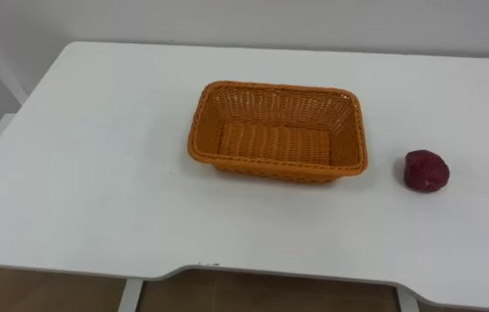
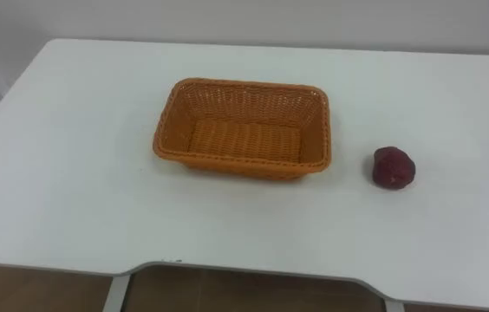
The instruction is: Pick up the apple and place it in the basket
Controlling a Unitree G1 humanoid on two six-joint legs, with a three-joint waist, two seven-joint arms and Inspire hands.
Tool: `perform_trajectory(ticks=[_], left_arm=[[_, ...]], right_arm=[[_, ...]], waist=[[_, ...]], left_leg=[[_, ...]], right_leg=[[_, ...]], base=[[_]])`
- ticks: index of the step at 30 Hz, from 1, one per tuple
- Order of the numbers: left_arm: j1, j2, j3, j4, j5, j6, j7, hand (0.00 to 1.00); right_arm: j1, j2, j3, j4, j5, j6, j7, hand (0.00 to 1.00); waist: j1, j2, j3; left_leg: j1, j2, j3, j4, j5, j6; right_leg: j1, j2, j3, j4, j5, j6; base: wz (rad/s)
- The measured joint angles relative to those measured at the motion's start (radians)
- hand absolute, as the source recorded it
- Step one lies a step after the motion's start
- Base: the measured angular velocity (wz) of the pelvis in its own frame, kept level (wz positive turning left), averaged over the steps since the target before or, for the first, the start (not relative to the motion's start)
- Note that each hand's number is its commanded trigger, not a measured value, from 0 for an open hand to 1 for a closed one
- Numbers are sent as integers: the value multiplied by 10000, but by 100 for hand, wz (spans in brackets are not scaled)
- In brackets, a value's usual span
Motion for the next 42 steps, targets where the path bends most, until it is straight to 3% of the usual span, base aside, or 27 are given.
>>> perform_trajectory(ticks=[5,9,12,14,16,21,24,28,32,35,37,42], left_arm=[[-130,3,16,32,-52,-8,265,0],[-81,-29,23,104,-118,-123,705,0],[5,-27,524,96,-142,-266,743,0],[130,-9,1330,-107,-136,-354,787,0],[180,71,1743,-163,-135,-425,841,0],[230,274,2175,-221,-174,-784,1021,0],[224,279,2126,-447,-170,-834,1206,0],[183,289,1925,-441,-186,-1086,1293,0],[264,285,1436,-382,-193,-1107,1549,0],[258,299,1048,-274,-125,-1161,1666,0],[235,325,544,-30,-119,-1227,1742,0],[242,332,6,28,-129,-1378,1818,0]], right_arm=[[-33,10,-3,9,277,0,-269,0],[-114,50,-838,132,2150,-25,-966,0],[-212,50,-2514,-25,4321,-93,-1539,0],[-397,-33,-4497,-339,6329,-127,-2206,0],[-392,-144,-5468,-728,7663,-332,-2759,0],[-410,-461,-6819,-2530,8826,-744,-4678,0],[-422,-494,-7046,-4477,8719,-1144,-6035,0],[-684,-506,-6767,-7328,7393,-1529,-7750,0],[-976,-522,-6224,-9795,4083,-1762,-9272,0],[-935,-540,-5657,-10889,2327,-2082,-9800,0],[-847,-541,-4770,-11800,927,-2185,-10049,0],[-493,-550,-3316,-13192,-848,-2302,-9710,0]], waist=[[60,7,-6],[-9,38,-4],[-261,39,0],[-658,58,-6],[-870,74,-12],[-1123,135,-50],[-1204,88,-56],[-1067,-19,-62],[-980,-77,-78],[-765,-55,-89],[-600,-28,-77],[-197,2,-66]], left_leg=[[-6,1,-3,-5,0,0],[78,6,-2,-2,1,1],[188,-10,-35,-56,0,1],[214,-15,-2,-82,-5,2],[180,-25,18,-71,-4,3],[16,-90,152,-76,1,14],[-1,-116,229,-69,4,19],[-105,-127,272,-12,9,28],[-287,-141,221,31,15,36],[-296,-132,230,24,16,34],[-288,-120,250,23,16,34],[-227,-110,250,4,16,33]], right_leg=[[-4,10,65,9,1,0],[35,19,161,40,2,-1],[204,13,133,0,-9,8],[204,10,160,-12,-25,16],[164,15,178,28,-24,18],[-165,37,432,359,-77,32],[-297,7,442,572,-160,43],[-487,6,582,671,-188,59],[-659,5,530,678,-185,61],[-679,12,545,675,-182,56],[-688,13,538,686,-168,42],[-688,9,501,679,-167,40]], base=[[0],[-4],[4],[0],[-2],[-13],[-8],[-3],[3],[-1],[-4],[1]])
